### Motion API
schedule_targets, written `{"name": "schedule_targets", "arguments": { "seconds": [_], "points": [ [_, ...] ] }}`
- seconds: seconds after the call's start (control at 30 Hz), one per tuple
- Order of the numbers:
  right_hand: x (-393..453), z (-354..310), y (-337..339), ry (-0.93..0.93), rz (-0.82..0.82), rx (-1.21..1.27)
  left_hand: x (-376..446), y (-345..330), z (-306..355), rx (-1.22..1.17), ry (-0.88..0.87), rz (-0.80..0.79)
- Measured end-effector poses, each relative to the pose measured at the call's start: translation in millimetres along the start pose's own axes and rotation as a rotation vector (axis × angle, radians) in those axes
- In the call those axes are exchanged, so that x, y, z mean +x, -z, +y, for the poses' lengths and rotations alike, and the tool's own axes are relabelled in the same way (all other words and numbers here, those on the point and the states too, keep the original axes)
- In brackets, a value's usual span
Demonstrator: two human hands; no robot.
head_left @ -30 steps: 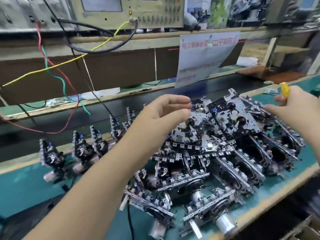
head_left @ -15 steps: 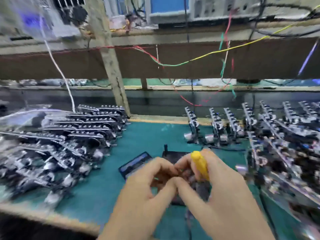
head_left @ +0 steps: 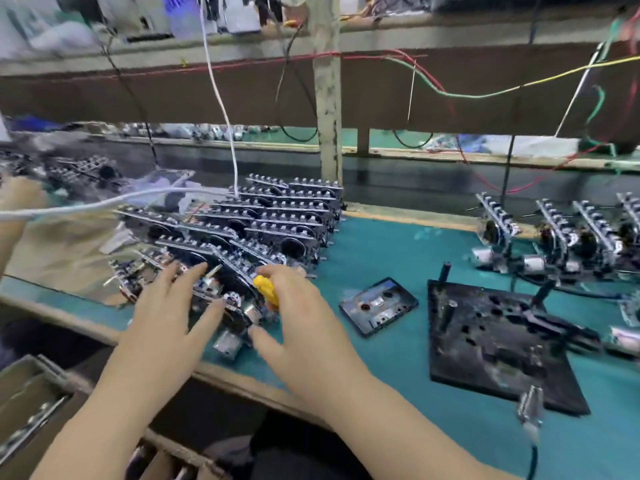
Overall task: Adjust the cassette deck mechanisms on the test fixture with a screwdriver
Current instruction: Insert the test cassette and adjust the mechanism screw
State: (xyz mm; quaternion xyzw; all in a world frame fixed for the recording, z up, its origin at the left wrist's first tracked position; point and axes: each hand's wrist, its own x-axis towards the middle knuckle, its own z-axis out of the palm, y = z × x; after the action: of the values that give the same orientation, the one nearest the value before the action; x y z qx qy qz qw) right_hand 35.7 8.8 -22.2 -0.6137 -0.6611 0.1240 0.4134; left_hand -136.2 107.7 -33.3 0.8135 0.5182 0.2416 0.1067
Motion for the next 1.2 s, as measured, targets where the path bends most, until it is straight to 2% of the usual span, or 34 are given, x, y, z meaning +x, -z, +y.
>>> {"name": "schedule_targets", "arguments": {
  "seconds": [0.1, 0.2, 0.3, 0.37, 0.43, 0.57, 0.67, 0.73, 0.8, 0.87, 0.9, 1.0, 1.07, 1.13, 1.2],
  "points": [
    [1, 1, -16, -0.002, -0.014, 0.004, -1, 0, 7, -0.052, -0.015, -0.048],
    [-1, 3, -26, 0.003, 0.002, 0.021, -6, 6, 7, -0.132, -0.02, -0.013],
    [-5, 2, -33, 0.01, 0.086, -0.029, -16, 9, 7, -0.183, -0.103, 0.112],
    [-8, 2, -34, 0.036, 0.205, -0.115, -22, 11, 9, -0.144, -0.197, 0.218],
    [-12, 2, -30, 0.044, 0.243, -0.106, -29, 12, 12, -0.092, -0.298, 0.323],
    [-26, 5, -6, 0.04, 0.186, -0.068, -38, 23, 26, -0.071, -0.546, 0.361],
    [-44, 0, 28, 0.014, 0.156, 0.025, -37, 33, 52, -0.097, -0.718, 0.266],
    [-54, -5, 62, -0.103, 0.114, 0.1, -33, 37, 74, -0.144, -0.83, 0.177],
    [-59, -6, 100, -0.281, -0.046, 0.105, -27, 35, 100, -0.174, -0.963, 0.13],
    [-64, 0, 136, -0.375, -0.193, 0.041, -25, 29, 133, -0.203, -1.083, 0.167],
    [-65, 4, 152, -0.4, -0.217, 0.002, -26, 22, 151, -0.254, -1.106, 0.207],
    [-69, 17, 188, -0.475, -0.118, -0.055, -27, -2, 189, -0.587, -0.967, 0.25],
    [-70, 34, 206, -0.464, -0.037, -0.195, -17, -19, 201, -0.767, -0.785, 0.105],
    [-67, 55, 221, -0.445, -0.057, -0.464, 3, -36, 204, -0.699, -0.673, -0.139],
    [-65, 77, 227, -0.413, -0.122, -0.665, 23, -54, 208, -0.492, -0.612, -0.38]
  ]
}}
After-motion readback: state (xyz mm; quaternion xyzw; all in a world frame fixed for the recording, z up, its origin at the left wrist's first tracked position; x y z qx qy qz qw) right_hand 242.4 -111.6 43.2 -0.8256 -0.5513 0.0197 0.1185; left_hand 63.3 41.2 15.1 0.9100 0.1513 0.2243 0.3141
